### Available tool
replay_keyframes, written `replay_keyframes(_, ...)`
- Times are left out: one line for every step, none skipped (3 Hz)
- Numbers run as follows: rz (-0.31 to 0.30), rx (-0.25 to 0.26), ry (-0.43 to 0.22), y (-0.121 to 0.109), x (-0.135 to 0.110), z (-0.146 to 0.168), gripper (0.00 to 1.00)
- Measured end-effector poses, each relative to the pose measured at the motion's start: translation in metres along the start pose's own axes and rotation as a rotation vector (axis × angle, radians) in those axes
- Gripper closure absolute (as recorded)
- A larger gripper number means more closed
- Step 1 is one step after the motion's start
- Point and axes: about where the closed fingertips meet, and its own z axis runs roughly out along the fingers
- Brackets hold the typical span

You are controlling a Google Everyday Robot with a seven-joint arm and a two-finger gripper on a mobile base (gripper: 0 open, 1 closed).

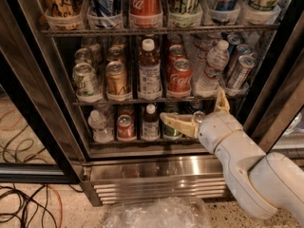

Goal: Pick coke can from middle shelf of fridge

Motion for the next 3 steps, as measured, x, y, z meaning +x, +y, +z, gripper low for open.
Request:
replay_keyframes(0.044,0.012,-0.008,-0.007,0.013,0.000,0.00)
replay_keyframes(0.036,0.017,-0.015,-0.012,0.015,0.005,0.00)
replay_keyframes(0.022,0.022,-0.037,-0.031,0.022,0.018,0.00)
